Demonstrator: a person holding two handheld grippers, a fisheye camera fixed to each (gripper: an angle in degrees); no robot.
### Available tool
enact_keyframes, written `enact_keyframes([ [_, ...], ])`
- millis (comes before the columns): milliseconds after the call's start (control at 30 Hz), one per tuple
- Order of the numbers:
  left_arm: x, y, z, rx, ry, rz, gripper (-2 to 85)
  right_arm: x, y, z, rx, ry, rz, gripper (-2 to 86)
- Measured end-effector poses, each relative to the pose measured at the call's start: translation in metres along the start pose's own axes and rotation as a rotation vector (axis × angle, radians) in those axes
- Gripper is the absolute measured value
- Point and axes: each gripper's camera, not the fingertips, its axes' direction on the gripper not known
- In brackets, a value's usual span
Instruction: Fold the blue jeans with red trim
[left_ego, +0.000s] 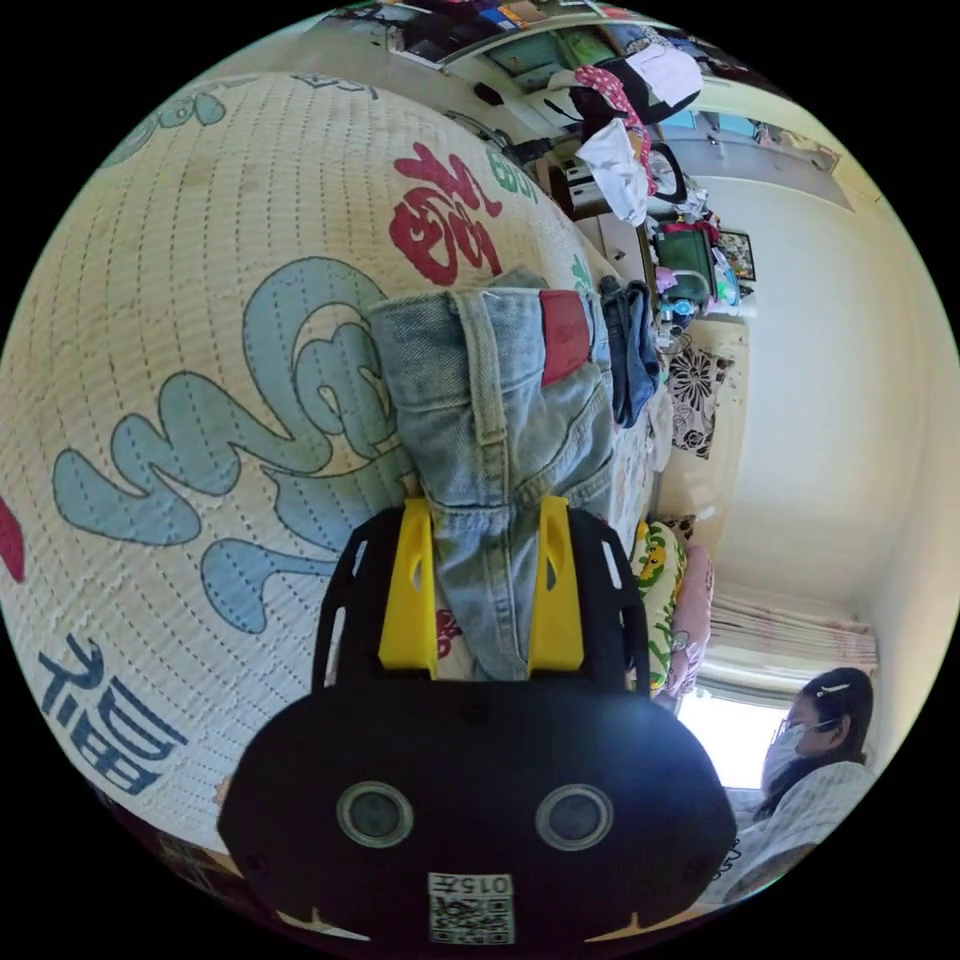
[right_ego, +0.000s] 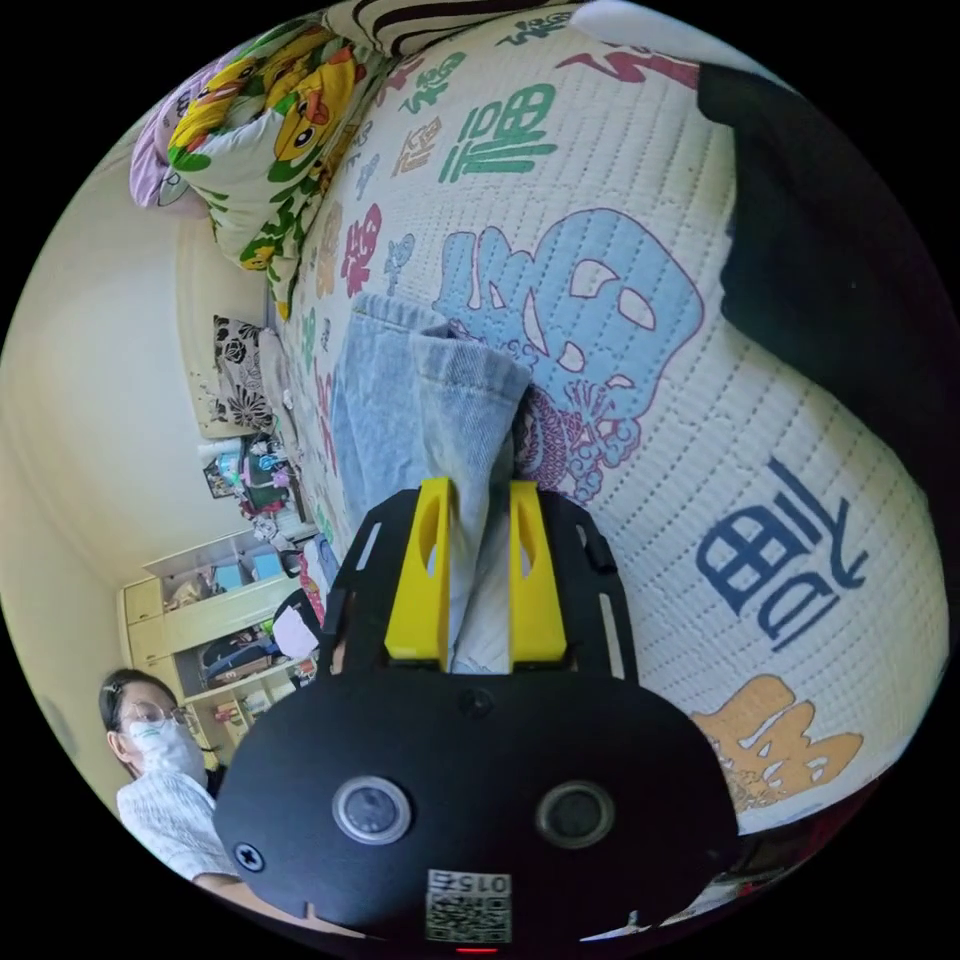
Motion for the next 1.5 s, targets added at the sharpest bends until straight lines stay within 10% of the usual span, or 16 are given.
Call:
enact_keyframes([
  [1000, -0.005, 0.109, 0.001, -0.142, -0.474, 0.017, 7.6, 0.044, 0.210, -0.056, -0.094, 0.183, 0.105, 7.8],
  [1300, 0.205, 0.229, 0.270, -0.838, -0.333, 1.139, 10.7, -0.057, 0.238, -0.013, -0.170, 0.344, -0.333, 10.6],
  [1500, 0.237, 0.354, 0.443, -1.172, -0.537, 1.742, 10.4, -0.190, 0.267, 0.094, -0.518, 0.509, -1.091, 10.1],
])
